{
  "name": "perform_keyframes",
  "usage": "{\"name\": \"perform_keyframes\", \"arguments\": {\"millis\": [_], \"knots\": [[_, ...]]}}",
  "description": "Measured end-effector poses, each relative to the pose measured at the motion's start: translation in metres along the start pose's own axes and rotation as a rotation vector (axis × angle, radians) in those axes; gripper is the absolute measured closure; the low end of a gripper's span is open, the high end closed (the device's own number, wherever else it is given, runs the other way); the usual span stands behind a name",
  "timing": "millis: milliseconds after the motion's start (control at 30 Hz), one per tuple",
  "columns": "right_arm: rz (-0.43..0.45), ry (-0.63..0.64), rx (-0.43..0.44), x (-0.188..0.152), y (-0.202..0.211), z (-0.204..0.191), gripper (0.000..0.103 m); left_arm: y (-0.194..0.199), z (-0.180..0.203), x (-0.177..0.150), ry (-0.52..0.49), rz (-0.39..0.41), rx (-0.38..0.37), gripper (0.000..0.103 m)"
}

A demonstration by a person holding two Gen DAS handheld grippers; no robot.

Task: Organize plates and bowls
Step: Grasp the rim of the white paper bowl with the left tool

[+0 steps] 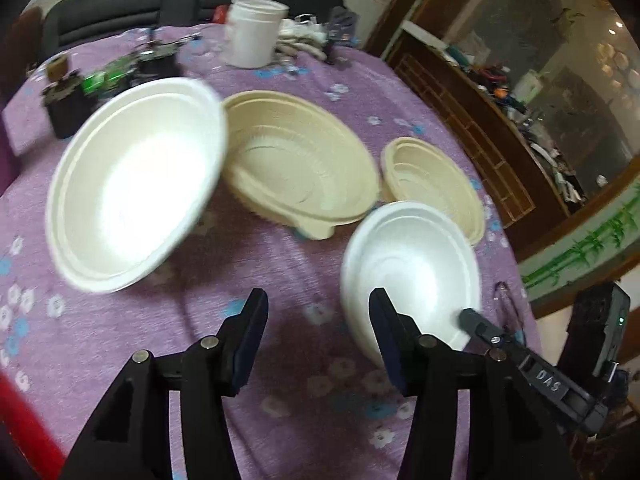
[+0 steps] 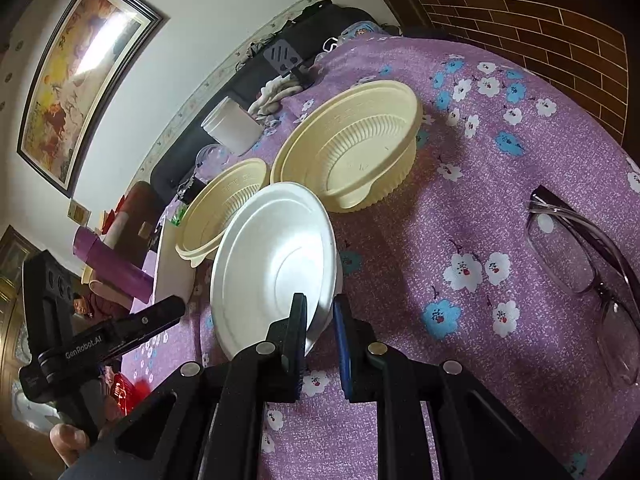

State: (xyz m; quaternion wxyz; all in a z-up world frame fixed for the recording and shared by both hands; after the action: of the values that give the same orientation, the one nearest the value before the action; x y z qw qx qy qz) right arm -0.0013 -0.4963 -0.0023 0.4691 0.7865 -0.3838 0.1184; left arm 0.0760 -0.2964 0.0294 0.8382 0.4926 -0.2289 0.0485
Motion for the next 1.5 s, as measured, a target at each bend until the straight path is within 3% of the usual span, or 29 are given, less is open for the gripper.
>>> {"name": "perform_keyframes", "arguments": {"millis": [100,167,367,467,600,867,1000,1067,1100,1233,1400,1500], "knots": [[0.005,0.01,-0.005,0.001,-0.001,-0.001,0.088,-0.016,0.012,0.003,-0.034,-0.001,0.014,0.067],[0.006,0.012,-0.008,0.001,-0.002,-0.002,0.088,-0.028,0.019,0.001,-0.053,-0.026,0.023,0.094],[0.003,0.04,-0.02,-0.003,0.002,-0.007,0.089,-0.007,0.027,-0.015,-0.105,0.014,0.046,0.093],[-0.013,0.06,0.026,-0.008,0.011,-0.021,0.089,0.02,0.017,-0.029,-0.112,0.041,0.072,0.092],[-0.066,0.146,0.091,-0.027,0.016,-0.058,0.088,0.057,-0.015,-0.062,-0.097,0.052,0.15,0.091],[-0.237,0.363,0.183,-0.091,-0.016,-0.14,0.086,0.107,-0.097,-0.116,0.047,0.085,0.239,0.09],[-0.202,0.502,0.083,-0.101,-0.026,-0.164,0.085,0.112,-0.112,-0.118,0.066,0.119,0.23,0.081],[-0.173,0.548,0.041,-0.101,-0.024,-0.171,0.085,0.114,-0.113,-0.116,0.049,0.14,0.234,0.061],[-0.163,0.56,0.028,-0.1,-0.024,-0.171,0.085,0.116,-0.112,-0.117,0.04,0.153,0.233,0.058],[-0.115,0.583,0.016,-0.099,-0.015,-0.175,0.085,0.114,-0.104,-0.11,-0.009,0.184,0.236,0.057],[-0.108,0.603,-0.051,-0.097,-0.014,-0.169,0.085,0.1,-0.103,-0.107,-0.018,0.165,0.224,0.057],[-0.124,0.567,-0.038,-0.095,-0.014,-0.161,0.084,0.096,-0.1,-0.109,-0.039,0.167,0.214,0.057]]}}
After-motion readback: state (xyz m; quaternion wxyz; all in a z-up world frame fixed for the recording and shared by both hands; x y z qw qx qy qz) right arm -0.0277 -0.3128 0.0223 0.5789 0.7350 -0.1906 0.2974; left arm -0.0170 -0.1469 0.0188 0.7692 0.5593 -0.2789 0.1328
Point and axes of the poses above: each gripper's, at about its wrist camera, not at the fingertips, and y roughly against the way its jaws point, z to its right, x to its top, the point moved 3 cm from there along -y, roughly the way its jaws point, and after that the axes turned 7 degrees about y, right-handed, at the moved point
